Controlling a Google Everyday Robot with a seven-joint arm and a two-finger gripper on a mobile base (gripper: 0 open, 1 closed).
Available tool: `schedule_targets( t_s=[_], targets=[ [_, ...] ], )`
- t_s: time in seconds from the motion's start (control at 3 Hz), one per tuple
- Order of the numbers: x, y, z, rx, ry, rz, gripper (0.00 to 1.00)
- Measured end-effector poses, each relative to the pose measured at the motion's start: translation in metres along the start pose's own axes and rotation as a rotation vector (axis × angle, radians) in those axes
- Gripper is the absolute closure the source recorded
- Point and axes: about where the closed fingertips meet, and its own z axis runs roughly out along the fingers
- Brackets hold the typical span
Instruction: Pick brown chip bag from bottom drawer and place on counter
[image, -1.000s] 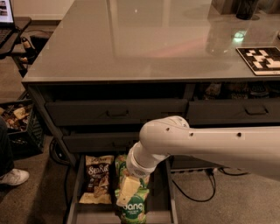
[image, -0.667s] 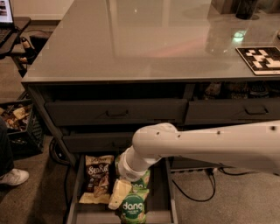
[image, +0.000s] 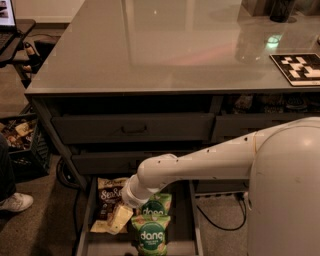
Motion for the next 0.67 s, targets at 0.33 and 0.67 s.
schedule_targets(
  t_s=[0.33,0.67],
  targets=[
    [0.0,0.0,0.0,0.0,0.0,0.0,0.0],
    [0.0051,-0.0032,0.0078,0.045,0.023,-0.007,0.0]
  ],
)
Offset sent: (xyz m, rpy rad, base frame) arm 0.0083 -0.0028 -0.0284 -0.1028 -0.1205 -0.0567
